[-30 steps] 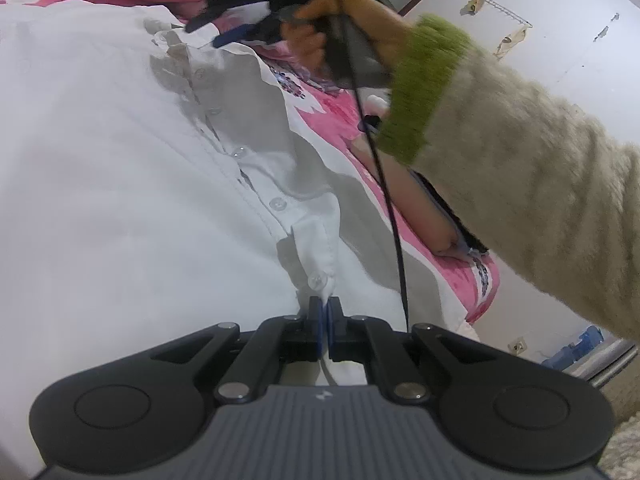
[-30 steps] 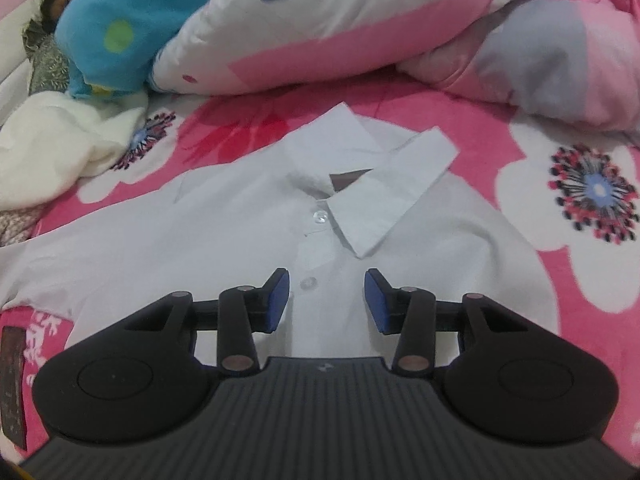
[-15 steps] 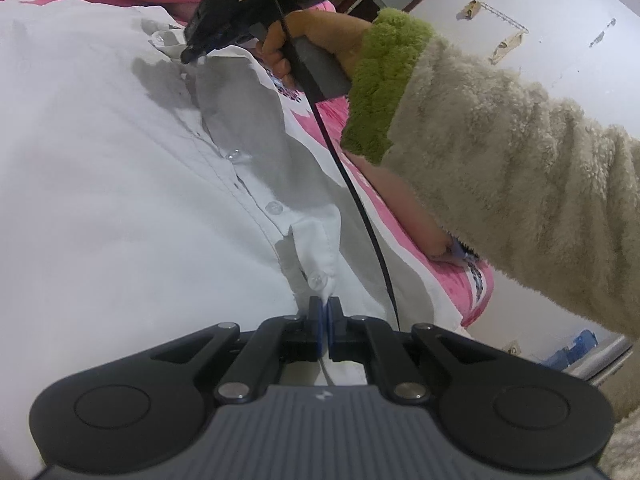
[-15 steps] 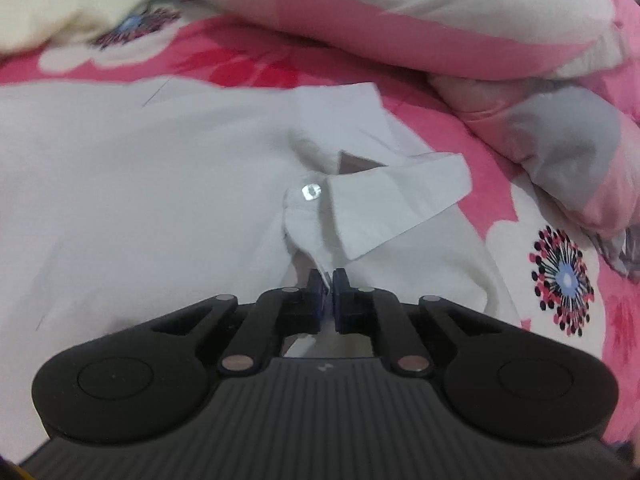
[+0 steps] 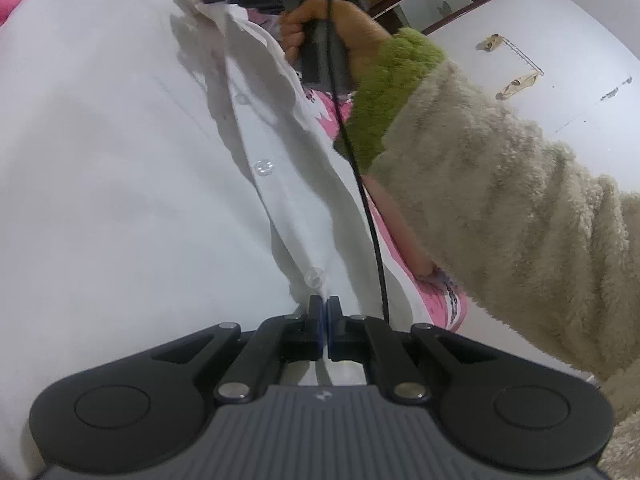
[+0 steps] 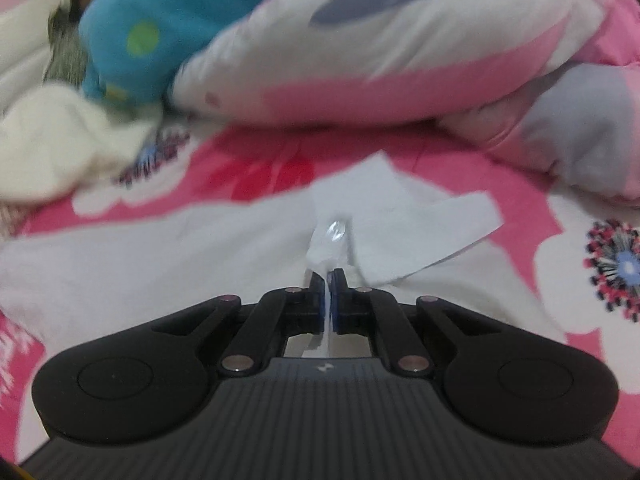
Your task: Fold clothes
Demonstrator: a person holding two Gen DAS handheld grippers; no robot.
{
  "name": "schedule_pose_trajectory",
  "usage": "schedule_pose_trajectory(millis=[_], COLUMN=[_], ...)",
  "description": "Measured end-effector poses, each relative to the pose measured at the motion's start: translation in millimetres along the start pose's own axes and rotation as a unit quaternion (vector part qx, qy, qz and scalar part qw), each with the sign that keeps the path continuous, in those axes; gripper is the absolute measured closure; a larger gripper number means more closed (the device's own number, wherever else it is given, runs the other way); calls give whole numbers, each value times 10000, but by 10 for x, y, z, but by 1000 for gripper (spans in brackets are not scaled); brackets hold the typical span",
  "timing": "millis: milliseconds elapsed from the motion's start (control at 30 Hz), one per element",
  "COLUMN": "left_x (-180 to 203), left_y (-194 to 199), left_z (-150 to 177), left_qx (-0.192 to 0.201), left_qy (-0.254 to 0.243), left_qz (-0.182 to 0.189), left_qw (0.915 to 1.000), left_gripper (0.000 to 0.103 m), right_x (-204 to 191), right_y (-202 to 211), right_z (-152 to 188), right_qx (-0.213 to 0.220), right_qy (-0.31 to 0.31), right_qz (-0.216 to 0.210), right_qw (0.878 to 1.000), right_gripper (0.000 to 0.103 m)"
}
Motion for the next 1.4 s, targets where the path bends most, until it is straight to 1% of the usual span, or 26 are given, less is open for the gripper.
schedule_pose_trajectory(millis=[133, 200, 267, 300, 333, 367, 400, 433, 467, 567, 633, 667, 733, 800, 867, 967, 1100, 1267, 1400], left_x=[23, 22, 42, 61, 77, 94, 98, 100, 104, 153, 199, 221, 259, 275, 287, 245, 191, 218, 337], left_y=[-22, -32, -50, -51, -51, -42, -43, -35, -26, -23, -12, 5, 43, 109, 144, 205, 288, 427, 461], left_z=[4, -4, -27, -32, -35, -41, -47, -44, -40, -43, -51, -57, -68, -57, -68, -97, -155, -175, -188], left_qx=[-23, -42, -48, -45, -43, -41, -39, -32, -25, 15, 87, 136, 250, 355, 437, 524, 647, 854, 926], left_qy=[-53, -50, -83, -108, -130, -143, -138, -129, -120, -160, -222, -253, -308, -370, -405, -343, -273, -371, -599], left_qz=[-43, -53, -88, -113, -132, -151, -171, -177, -180, -212, -236, -248, -294, -395, -540, -718, -972, -1333, -1445], left_qw=[10000, 10000, 9999, 9999, 9998, 9998, 9998, 9998, 9998, 9996, 9994, 9993, 9988, 9979, 9968, 9954, 9928, 9867, 9833], left_gripper=[101, 101, 101, 101, 99, 99, 99, 98, 97, 92, 81, 77, 62, 55, 53, 51, 50, 50, 50], right_x=[-75, -117, -137, -142, -147, -145, -136, -131, -126, -80, -25, 3, 53, 87, 114, 138, 141, 149, 217], right_y=[-251, -327, -329, -320, -310, -274, -210, -133, -50, 273, 560, 710, 1048, 1366, 1673, 2137, 2797, 3522, 3781], right_z=[113, 147, 134, 121, 108, 93, 76, 62, 54, 39, 45, 52, 94, 173, 258, 451, 790, 1388, 2048], right_qx=[-322, -386, -439, -469, -498, -497, -465, -403, -332, -143, 41, 140, 383, 615, 822, 1058, 1430, 1723, 1735], right_qy=[297, 516, 605, 623, 641, 619, 556, 488, 414, 74, -215, -362, -631, -775, -894, -1045, -1227, -1537, -2192], right_qz=[133, 255, 360, 407, 454, 495, 531, 568, 600, 550, 457, 405, 304, 248, 241, 356, 392, 468, 375], right_qw=[9990, 9976, 9966, 9961, 9957, 9956, 9960, 9964, 9968, 9984, 9987, 9984, 9968, 9948, 9923, 9882, 9813, 9719, 9594], right_gripper=[101, 99, 99, 95, 84, 76, 61, 54, 53, 53, 53, 53, 52, 52, 52, 52, 52, 52, 52])
Point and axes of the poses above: each gripper's, at about its wrist camera, not at the fingertips, and y roughly against the way its jaws point, x to its right, z to its underside, the point moved 2 cm from there along -y, roughly the way its jaws point, and after that the axes turned 14 degrees about -z, right-handed, at the moved point
